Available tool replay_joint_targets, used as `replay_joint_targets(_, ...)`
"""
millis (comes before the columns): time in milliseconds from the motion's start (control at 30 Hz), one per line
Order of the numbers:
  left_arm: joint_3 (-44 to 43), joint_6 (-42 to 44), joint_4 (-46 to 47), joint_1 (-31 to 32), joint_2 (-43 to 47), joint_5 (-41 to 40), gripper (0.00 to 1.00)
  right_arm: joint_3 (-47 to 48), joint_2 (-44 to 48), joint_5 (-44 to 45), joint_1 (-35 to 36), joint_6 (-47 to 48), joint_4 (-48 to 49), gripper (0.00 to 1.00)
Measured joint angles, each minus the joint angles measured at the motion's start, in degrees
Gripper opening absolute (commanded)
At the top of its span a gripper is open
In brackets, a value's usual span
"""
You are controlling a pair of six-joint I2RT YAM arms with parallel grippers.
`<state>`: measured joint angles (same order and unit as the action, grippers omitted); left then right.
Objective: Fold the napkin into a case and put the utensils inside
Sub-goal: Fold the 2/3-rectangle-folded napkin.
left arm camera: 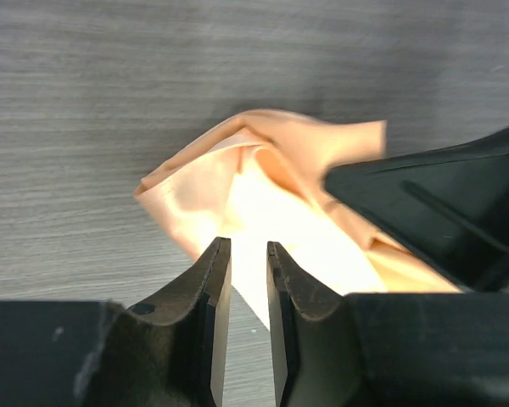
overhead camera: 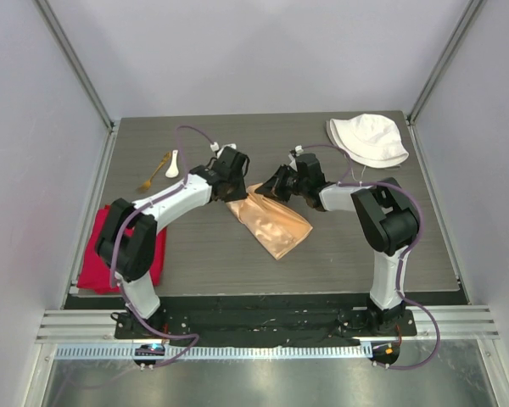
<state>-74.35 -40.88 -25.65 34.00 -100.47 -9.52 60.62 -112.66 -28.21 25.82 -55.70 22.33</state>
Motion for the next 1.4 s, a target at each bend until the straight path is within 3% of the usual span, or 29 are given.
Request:
replay_joint_targets(200, 0.0, 1.7, -3.1, 0.1, -4.8, -1.3, 0.40, 0.0, 0.0, 0.0, 0.1, 0.3, -0.1, 0.01)
replay_joint_targets(533, -1.4, 4.3, -4.9, 1.0, -8.6, -4.6, 0.39, 0.1, 0.0, 0.1, 1.3, 1.0, -1.2, 0.01)
replay_joint_targets(633, -2.3, 4.5, -4.9, 1.5, -9.8, -4.9, 0.36, 0.3, 0.0, 0.2, 1.8, 1.5, -1.6, 0.01)
replay_joint_targets(867, -4.6, 5.4, -5.0, 1.9, -12.3, -6.2, 0.05, 0.7, 0.0, 0.6, 2.7, 2.0, -2.5, 0.01)
replay_joint_targets(967, -4.3, 5.4, -4.5, 1.9, -12.1, -6.7, 0.00, 0.7, -0.1, 0.7, 3.3, 2.0, -2.7, 0.03)
replay_joint_targets(1233, -1.4, 5.4, -2.1, 1.8, -10.2, -6.6, 0.00, 1.2, -3.8, 1.2, 6.5, 1.9, -1.9, 0.06)
replay_joint_targets(1300, -0.7, 5.4, -1.6, 1.7, -9.8, -6.6, 0.00, 1.6, -5.2, 1.4, 7.3, 2.0, -1.7, 0.17)
replay_joint_targets(1400, 0.3, 5.2, -0.9, 1.1, -9.5, -6.2, 0.00, 1.6, -5.9, 1.9, 7.8, 2.9, -1.6, 0.24)
